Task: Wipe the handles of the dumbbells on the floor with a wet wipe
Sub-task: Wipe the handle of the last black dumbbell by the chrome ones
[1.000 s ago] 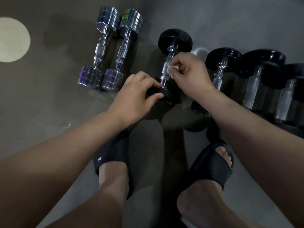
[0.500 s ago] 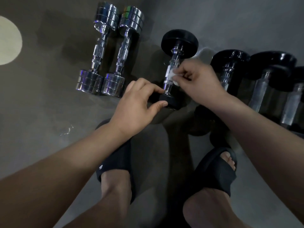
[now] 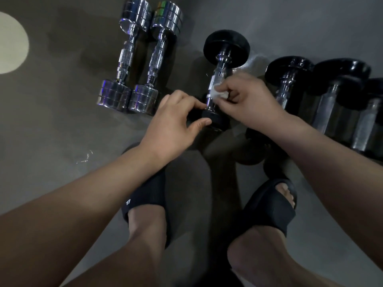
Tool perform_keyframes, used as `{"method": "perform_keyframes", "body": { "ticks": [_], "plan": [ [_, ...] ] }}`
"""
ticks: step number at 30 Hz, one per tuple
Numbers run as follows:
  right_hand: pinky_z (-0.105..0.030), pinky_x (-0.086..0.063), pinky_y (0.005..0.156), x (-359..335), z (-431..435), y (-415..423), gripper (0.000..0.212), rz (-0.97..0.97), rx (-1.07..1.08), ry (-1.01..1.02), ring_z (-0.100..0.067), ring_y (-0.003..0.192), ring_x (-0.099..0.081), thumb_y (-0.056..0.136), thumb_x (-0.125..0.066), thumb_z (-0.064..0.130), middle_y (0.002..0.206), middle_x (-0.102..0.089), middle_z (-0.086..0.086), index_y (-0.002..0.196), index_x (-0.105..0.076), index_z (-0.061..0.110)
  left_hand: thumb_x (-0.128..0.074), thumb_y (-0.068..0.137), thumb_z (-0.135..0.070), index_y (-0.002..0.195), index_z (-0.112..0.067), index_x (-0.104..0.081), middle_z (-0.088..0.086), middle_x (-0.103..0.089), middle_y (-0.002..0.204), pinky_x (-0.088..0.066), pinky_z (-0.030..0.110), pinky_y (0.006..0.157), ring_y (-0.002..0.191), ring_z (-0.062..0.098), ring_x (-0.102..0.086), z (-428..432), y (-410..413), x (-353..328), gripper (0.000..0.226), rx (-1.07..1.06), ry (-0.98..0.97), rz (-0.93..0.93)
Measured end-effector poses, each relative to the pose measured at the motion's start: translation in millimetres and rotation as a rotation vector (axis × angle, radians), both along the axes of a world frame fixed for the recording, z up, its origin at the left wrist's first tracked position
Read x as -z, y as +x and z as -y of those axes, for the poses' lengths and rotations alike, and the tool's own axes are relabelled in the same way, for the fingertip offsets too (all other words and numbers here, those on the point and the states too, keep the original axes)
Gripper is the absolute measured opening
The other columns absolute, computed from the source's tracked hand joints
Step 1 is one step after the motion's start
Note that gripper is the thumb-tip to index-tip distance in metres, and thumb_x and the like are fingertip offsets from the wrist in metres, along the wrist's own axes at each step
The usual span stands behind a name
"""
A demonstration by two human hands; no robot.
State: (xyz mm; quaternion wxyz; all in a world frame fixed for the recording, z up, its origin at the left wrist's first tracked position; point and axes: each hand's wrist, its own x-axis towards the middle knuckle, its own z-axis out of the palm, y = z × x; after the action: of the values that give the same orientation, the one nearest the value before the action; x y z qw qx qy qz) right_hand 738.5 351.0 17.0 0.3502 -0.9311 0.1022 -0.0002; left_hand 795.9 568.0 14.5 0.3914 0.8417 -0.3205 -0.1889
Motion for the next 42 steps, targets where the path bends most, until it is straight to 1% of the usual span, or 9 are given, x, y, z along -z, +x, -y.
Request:
{"method": "perform_keyframes", "body": {
  "ticks": [6,10,14,17,22,28,35,38,42],
  "plan": [
    [-0.017,-0.046,0.068,-3,4,13,0.006,-0.051,0.068,0.074,-0.002,0.069,-0.053,0.088,-0.073,0.023,0.084,-0.062,0.002,0.092,-0.07,0.02,-0.082,0.078,-0.047,0.108,-0.013,-0.068,-0.003,-0.056,0.108,-0.055,0.033,0.088,0.096,0.01,-0.06,1,-6,2,0.048,-0.15,-0.02,-0.08],
    [-0.011,-0.041,0.071,0,-4,3,0.005,-0.058,0.078,0.058,0.002,0.073,-0.052,0.086,-0.075,0.02,0.089,-0.062,-0.001,0.09,-0.074,0.017,-0.084,0.076,-0.049,0.1,-0.016,-0.067,-0.004,-0.056,0.103,-0.055,0.031,0.085,0.093,0.009,-0.059,3,-4,0,0.045,-0.135,0.003,-0.096],
    [-0.006,-0.039,0.07,-11,-3,5,0.004,-0.123,-0.072,0.04,0.008,0.075,-0.055,0.086,-0.077,0.017,0.085,-0.058,0.012,0.089,-0.076,0.015,-0.085,0.074,-0.05,0.098,-0.017,-0.067,-0.003,-0.056,0.1,-0.054,0.031,0.084,0.09,0.01,-0.059,5,1,-2,0.045,-0.118,0.024,-0.102],
    [-0.006,-0.039,0.071,-9,3,16,0.005,-0.076,0.059,0.008,0.006,0.076,-0.055,0.088,-0.074,0.025,0.09,-0.061,0.008,0.091,-0.077,0.021,-0.085,0.073,-0.052,0.098,-0.016,-0.067,-0.003,-0.056,0.102,-0.055,0.031,0.084,0.091,0.01,-0.06,7,0,-3,0.047,-0.123,0.028,-0.113],
    [-0.02,-0.048,0.081,-2,-9,8,0.01,-0.015,0.063,-0.062,-0.008,0.085,-0.059,0.088,-0.074,0.024,0.093,-0.064,0.003,0.095,-0.079,0.018,-0.083,0.073,-0.053,0.098,-0.019,-0.065,-0.005,-0.054,0.102,-0.052,0.025,0.085,0.09,0.008,-0.059,6,1,-4,0.046,-0.098,0.041,-0.102],
    [-0.003,-0.035,0.073,0,-2,25,0.013,0.013,0.306,-0.062,0.0,0.081,-0.056,0.092,-0.069,0.029,0.096,-0.066,0.001,0.092,-0.079,0.022,-0.082,0.075,-0.054,0.098,-0.015,-0.065,-0.001,-0.055,0.102,-0.054,0.035,0.085,0.092,0.012,-0.058,10,1,-3,0.049,-0.047,0.044,-0.069],
    [-0.018,-0.047,0.085,-1,-12,-2,0.014,0.039,0.122,-0.017,-0.009,0.088,-0.061,0.092,-0.07,0.019,0.093,-0.066,-0.002,0.1,-0.079,0.012,-0.081,0.075,-0.054,0.098,-0.014,-0.064,0.0,-0.054,0.102,-0.053,0.035,0.083,0.092,0.014,-0.057,10,-1,-3,0.049,-0.031,0.044,-0.044],
    [-0.011,-0.044,0.081,0,-1,15,0.014,0.047,0.272,-0.023,0.001,0.082,-0.057,0.093,-0.068,0.022,0.096,-0.064,0.004,0.099,-0.079,0.018,-0.081,0.075,-0.053,0.097,-0.013,-0.064,0.002,-0.054,0.101,-0.051,0.034,0.083,0.092,0.016,-0.057,12,-1,-5,0.049,-0.014,0.051,-0.031],
    [-0.006,-0.04,0.08,4,-10,16,0.014,0.055,0.395,-0.032,-0.003,0.086,-0.056,0.094,-0.066,0.021,0.097,-0.062,0.003,0.098,-0.078,0.016,-0.081,0.076,-0.053,0.097,-0.013,-0.063,0.003,-0.054,0.102,-0.052,0.036,0.085,0.094,0.021,-0.058,12,-1,-6,0.048,0.001,0.072,-0.029]
  ]
}}
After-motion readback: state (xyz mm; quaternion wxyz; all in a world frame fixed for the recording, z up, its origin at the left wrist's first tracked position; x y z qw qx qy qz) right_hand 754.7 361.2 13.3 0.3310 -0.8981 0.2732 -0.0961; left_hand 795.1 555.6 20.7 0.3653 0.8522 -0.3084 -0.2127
